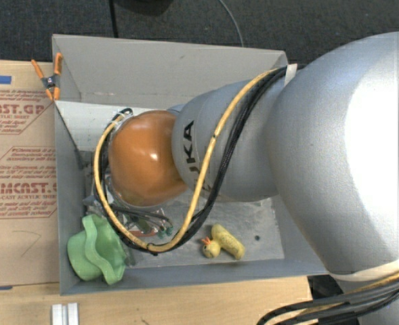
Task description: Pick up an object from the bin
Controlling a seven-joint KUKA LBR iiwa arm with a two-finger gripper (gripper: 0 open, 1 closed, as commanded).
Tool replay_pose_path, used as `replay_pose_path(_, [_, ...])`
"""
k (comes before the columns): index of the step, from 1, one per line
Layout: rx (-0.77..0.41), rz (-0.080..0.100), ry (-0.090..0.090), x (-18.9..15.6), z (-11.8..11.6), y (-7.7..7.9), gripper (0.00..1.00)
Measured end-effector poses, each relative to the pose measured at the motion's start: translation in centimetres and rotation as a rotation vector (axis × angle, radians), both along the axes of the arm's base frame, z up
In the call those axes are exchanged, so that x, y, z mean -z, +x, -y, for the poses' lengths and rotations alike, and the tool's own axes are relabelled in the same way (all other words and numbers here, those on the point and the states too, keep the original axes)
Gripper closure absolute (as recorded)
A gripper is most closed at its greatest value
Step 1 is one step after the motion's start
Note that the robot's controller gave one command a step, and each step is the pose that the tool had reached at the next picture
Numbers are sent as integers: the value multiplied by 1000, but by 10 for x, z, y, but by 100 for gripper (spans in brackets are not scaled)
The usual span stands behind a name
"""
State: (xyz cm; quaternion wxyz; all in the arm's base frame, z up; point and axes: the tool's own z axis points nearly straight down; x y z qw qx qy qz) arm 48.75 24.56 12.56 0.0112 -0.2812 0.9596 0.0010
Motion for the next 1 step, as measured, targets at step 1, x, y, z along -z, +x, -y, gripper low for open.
replay_pose_path(1, [2,0,1,1,0,1,0])
